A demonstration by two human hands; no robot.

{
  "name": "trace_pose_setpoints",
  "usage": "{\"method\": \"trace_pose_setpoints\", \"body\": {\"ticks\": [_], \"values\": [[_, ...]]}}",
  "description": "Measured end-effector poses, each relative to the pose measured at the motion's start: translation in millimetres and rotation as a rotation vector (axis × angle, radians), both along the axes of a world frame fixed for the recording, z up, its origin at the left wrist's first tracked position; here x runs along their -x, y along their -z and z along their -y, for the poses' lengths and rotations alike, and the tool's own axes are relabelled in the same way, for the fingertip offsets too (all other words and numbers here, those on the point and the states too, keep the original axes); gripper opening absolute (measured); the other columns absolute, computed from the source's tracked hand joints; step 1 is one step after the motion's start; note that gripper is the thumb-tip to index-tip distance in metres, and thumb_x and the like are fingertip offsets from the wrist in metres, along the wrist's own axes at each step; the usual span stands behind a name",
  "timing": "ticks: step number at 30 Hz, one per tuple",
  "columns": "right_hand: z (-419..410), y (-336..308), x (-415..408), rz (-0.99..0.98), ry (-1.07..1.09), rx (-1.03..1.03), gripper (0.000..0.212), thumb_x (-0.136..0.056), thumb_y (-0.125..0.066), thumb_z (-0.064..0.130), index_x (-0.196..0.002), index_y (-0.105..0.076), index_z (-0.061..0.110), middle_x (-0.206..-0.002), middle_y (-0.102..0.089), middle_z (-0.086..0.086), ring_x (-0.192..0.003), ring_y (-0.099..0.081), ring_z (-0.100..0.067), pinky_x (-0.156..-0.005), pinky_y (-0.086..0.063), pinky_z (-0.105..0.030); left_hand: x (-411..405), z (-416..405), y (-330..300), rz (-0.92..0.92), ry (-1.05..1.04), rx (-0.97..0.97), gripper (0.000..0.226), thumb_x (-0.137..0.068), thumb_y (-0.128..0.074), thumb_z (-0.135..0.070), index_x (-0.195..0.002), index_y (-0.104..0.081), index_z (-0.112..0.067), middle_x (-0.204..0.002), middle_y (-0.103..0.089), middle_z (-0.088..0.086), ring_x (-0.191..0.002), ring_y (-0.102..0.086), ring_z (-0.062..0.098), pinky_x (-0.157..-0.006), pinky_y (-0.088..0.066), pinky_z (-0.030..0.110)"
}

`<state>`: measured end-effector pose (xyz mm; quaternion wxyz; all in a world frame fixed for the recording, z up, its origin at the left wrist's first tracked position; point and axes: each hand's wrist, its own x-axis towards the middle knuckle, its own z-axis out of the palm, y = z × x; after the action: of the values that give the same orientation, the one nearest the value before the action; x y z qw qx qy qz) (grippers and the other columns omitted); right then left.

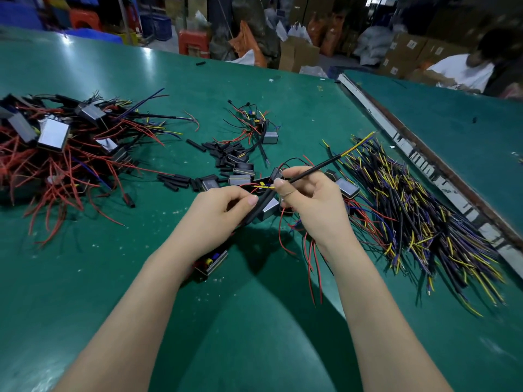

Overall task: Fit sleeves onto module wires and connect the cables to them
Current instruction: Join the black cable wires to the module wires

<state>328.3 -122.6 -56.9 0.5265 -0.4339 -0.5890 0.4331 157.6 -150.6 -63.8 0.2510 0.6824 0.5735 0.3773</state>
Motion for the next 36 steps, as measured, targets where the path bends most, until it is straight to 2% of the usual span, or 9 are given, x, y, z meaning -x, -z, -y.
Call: {"method": "trace_pose_setpoints", "body": {"ticks": [4,8,12,16,21,25,29,32,36], "values": [[1,0,2,0.011,-0.035,0.015,0.015,-0.086,-0.069,0.011,-0.088,-0.061,0.024,-0.063,-0.064,0.01,-0.054,-0.059,-0.006,-0.058,-0.047,-0.015,-3,1,1,0.037,0.02,0.033,0.025,-0.095,-0.052,-0.034,-0.073,-0.061,-0.029,-0.065,-0.06,0.002,-0.059,-0.045,0.011,-0.06,-0.038,0.026],[1,-1,2,-0.007,0.011,0.021,0.013,-0.086,-0.07,0.013,-0.09,-0.061,0.022,-0.07,-0.064,0.008,-0.057,-0.06,-0.006,-0.062,-0.049,-0.019,2,2,0,0.168,0.07,0.167,0.048,-0.082,-0.048,-0.064,-0.077,-0.07,-0.022,-0.062,-0.058,-0.004,-0.058,-0.044,0.008,-0.061,-0.037,0.029],[1,-4,0,-0.106,0.086,0.011,0.012,-0.089,-0.066,0.009,-0.092,-0.059,0.018,-0.078,-0.063,-0.002,-0.054,-0.056,-0.004,-0.054,-0.045,-0.014,11,2,2,0.091,0.155,0.278,0.05,-0.067,-0.057,-0.076,-0.08,-0.071,-0.03,-0.079,-0.071,-0.005,-0.06,-0.054,0.006,-0.061,-0.045,0.026],[-1,-7,-5,-0.221,0.15,0.033,0.012,-0.089,-0.065,0.008,-0.093,-0.058,0.017,-0.072,-0.065,0.003,-0.051,-0.053,-0.003,-0.047,-0.04,-0.014,23,2,1,0.158,0.249,0.347,0.039,-0.065,-0.069,-0.058,-0.091,-0.071,-0.029,-0.086,-0.072,-0.011,-0.075,-0.064,0.0,-0.069,-0.049,0.014],[-2,-4,-4,-0.3,0.149,0.069,0.008,-0.092,-0.062,0.011,-0.095,-0.058,0.017,-0.071,-0.064,0.005,-0.053,-0.055,-0.006,-0.047,-0.039,-0.015,24,3,5,0.097,0.21,0.26,0.007,-0.082,-0.072,-0.023,-0.087,-0.069,-0.027,-0.081,-0.069,-0.011,-0.067,-0.061,-0.003,-0.068,-0.046,0.01],[-1,-6,1,-0.361,0.078,0.122,0.01,-0.099,-0.05,0.02,-0.1,-0.059,0.017,-0.079,-0.065,0.0,-0.054,-0.058,-0.007,-0.047,-0.043,-0.015,28,13,2,0.13,0.124,0.137,0.006,-0.088,-0.066,-0.024,-0.084,-0.069,-0.024,-0.076,-0.068,-0.004,-0.067,-0.057,0.004,-0.07,-0.045,0.022],[2,-11,15,-0.407,-0.046,0.201,0.024,-0.102,-0.04,0.029,-0.108,-0.059,0.016,-0.078,-0.073,0.001,-0.057,-0.063,-0.009,-0.047,-0.046,-0.017,40,27,-3,0.155,0.014,0.004,0.008,-0.09,-0.063,-0.025,-0.084,-0.068,-0.026,-0.07,-0.063,-0.009,-0.063,-0.053,0.004,-0.065,-0.044,0.022],[6,-11,33,-0.312,-0.135,0.249,0.023,-0.102,-0.039,0.031,-0.109,-0.057,0.018,-0.09,-0.075,-0.001,-0.062,-0.065,-0.012,-0.047,-0.046,-0.018,53,35,-16,0.218,-0.041,-0.094,0.012,-0.09,-0.063,-0.021,-0.082,-0.068,-0.028,-0.07,-0.065,-0.015,-0.069,-0.056,0.004,-0.07,-0.046,0.023],[11,-11,55,-0.14,-0.148,0.198,0.019,-0.103,-0.041,0.025,-0.111,-0.058,0.021,-0.088,-0.074,0.001,-0.062,-0.064,-0.009,-0.05,-0.044,-0.019,75,35,-51,0.374,-0.112,-0.196,0.011,-0.088,-0.065,-0.019,-0.081,-0.07,-0.026,-0.065,-0.065,-0.016,-0.065,-0.058,0.002,-0.066,-0.049,0.02]]}}
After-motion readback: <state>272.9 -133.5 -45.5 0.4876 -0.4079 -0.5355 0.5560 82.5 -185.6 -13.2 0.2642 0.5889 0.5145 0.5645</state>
